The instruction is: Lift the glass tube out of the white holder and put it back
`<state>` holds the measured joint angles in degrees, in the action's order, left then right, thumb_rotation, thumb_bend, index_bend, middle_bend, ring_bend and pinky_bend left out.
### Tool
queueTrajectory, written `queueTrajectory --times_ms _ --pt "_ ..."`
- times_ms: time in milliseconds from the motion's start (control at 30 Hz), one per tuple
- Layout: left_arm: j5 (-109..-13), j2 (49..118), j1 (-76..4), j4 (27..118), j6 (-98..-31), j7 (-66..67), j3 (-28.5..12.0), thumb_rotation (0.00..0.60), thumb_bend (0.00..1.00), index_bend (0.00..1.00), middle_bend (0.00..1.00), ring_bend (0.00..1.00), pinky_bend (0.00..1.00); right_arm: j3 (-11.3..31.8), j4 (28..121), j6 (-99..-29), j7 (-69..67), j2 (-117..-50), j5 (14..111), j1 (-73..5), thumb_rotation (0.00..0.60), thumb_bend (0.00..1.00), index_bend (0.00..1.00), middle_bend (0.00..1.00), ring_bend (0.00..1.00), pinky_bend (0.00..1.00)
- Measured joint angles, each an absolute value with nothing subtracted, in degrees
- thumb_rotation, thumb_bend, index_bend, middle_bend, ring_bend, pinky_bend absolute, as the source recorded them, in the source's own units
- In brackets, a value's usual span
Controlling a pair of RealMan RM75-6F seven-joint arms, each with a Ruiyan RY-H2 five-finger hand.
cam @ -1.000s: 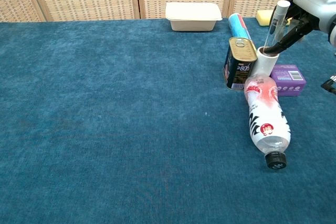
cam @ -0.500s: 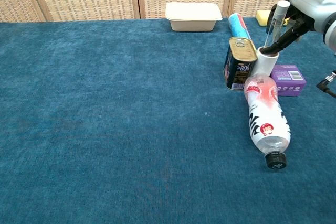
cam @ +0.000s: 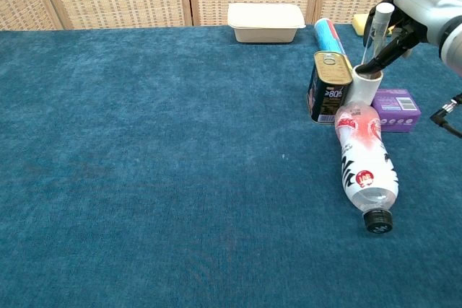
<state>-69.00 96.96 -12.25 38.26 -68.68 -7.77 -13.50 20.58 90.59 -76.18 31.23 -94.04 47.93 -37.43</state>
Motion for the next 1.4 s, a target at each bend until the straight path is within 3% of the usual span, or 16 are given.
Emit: queueTrajectory --times_ms 1400 --pt "-68.96 96.93 -12.27 38.33 -68.64 -7.69 -13.52 0.600 0.15 0.45 0.42 0.23 0.32 21.46 86.24 -74.72 32.47 -95.90 47.97 -39.31 0.600 0.25 0.65 0.76 0.79 0.65"
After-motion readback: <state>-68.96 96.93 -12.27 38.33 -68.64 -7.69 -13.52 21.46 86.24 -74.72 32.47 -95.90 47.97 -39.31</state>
